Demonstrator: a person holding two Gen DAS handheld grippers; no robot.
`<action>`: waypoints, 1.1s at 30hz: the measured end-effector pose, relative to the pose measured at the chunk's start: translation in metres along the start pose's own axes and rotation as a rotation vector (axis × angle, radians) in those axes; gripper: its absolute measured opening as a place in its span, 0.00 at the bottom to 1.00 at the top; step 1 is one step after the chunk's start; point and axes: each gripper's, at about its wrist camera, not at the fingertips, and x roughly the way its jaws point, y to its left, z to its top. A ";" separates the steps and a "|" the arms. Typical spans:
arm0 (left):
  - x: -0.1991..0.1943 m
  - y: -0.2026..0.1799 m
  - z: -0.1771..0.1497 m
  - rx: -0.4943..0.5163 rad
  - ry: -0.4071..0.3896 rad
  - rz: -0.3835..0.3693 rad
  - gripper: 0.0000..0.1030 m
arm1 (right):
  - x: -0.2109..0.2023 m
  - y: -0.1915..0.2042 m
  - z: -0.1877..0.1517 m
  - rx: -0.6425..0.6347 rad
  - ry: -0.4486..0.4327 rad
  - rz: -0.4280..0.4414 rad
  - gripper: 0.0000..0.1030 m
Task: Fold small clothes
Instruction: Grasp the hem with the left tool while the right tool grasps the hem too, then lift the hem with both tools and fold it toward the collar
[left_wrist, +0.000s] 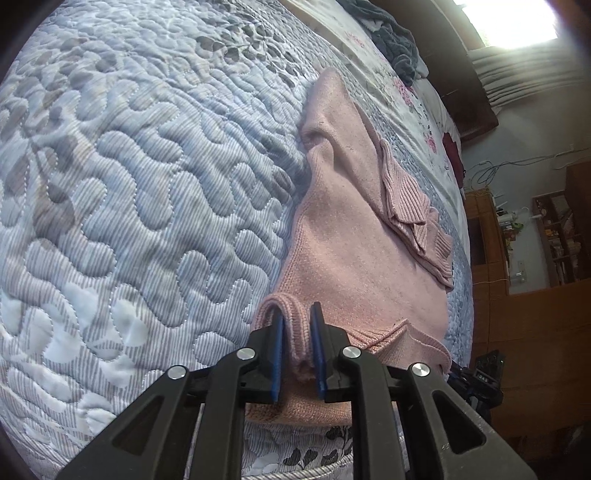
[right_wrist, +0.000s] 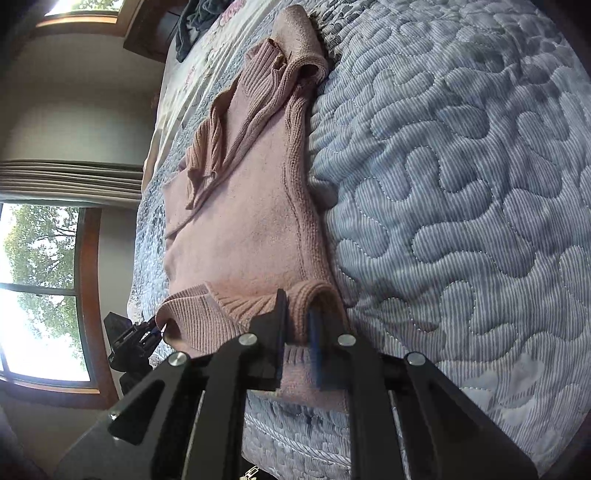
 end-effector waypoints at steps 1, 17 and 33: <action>-0.004 0.000 0.000 0.003 0.001 -0.009 0.20 | -0.002 0.001 0.002 -0.006 0.002 -0.001 0.11; -0.015 -0.041 -0.003 0.354 -0.040 0.129 0.43 | -0.035 0.022 -0.005 -0.152 -0.072 -0.130 0.50; 0.034 -0.072 -0.001 0.590 0.030 0.278 0.09 | -0.014 0.048 -0.011 -0.310 -0.063 -0.222 0.50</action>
